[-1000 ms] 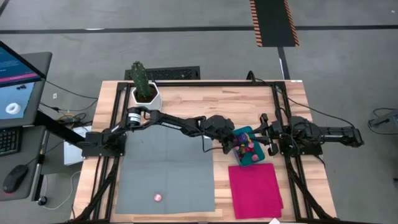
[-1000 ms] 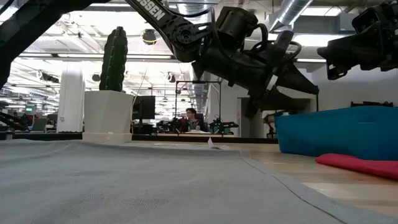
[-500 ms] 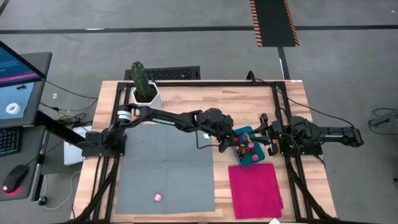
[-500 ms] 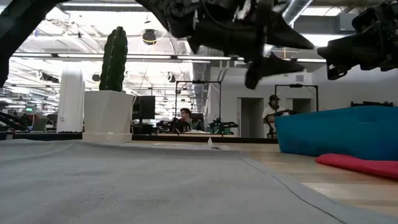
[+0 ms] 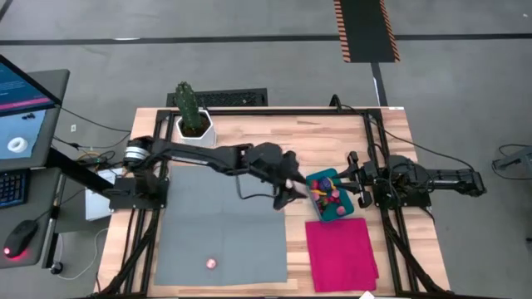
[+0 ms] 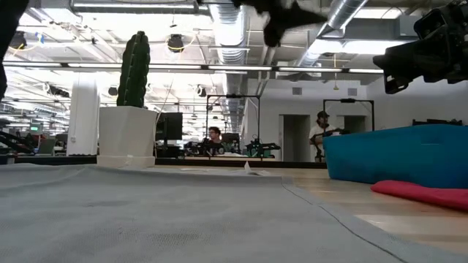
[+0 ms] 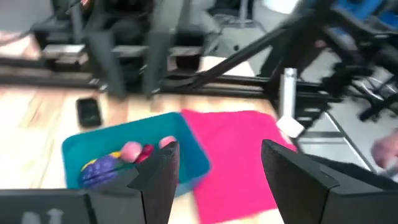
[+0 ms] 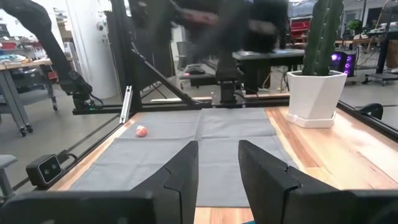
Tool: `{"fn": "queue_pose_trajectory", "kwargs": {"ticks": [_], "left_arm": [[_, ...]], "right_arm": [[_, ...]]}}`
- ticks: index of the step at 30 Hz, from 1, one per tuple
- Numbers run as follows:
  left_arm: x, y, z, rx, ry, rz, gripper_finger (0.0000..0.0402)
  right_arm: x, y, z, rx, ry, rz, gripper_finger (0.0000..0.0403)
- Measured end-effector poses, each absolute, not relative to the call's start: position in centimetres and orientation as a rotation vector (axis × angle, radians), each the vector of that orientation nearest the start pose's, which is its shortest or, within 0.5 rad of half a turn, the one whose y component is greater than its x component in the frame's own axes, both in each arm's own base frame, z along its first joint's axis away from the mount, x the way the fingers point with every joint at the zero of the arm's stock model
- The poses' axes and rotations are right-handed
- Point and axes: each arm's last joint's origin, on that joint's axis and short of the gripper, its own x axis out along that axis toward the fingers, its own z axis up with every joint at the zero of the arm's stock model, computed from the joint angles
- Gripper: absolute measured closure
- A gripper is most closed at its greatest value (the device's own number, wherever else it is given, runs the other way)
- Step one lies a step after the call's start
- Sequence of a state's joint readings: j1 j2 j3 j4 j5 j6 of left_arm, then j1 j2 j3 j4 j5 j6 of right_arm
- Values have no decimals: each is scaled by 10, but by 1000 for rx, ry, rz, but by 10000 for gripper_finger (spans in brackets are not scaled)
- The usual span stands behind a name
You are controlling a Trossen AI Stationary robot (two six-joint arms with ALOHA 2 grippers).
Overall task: Pick and placing Produce into tupperware
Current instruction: Put the pink peach into the blue bin
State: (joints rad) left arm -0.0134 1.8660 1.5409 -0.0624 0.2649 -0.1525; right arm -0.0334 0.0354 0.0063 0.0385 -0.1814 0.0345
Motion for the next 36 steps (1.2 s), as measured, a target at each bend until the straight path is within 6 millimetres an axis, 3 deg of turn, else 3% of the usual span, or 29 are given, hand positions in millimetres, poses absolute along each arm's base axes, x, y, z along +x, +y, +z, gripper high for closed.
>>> {"fn": "queue_pose_trajectory", "kwargs": {"ticks": [8,17,21,27,36], "left_arm": [[374,-48,327,-158,241,-285,184],[279,-67,315,-174,57,-269,184],[244,-66,304,-271,82,-217,184],[208,-74,282,-320,191,-152,184],[179,-106,250,-308,491,-251,184]], "right_arm": [[99,2,167,33,-8,148,266],[99,2,167,33,-6,148,265],[99,2,167,34,-6,148,265],[99,2,167,34,-6,148,265],[99,2,167,34,-6,148,264]]}}
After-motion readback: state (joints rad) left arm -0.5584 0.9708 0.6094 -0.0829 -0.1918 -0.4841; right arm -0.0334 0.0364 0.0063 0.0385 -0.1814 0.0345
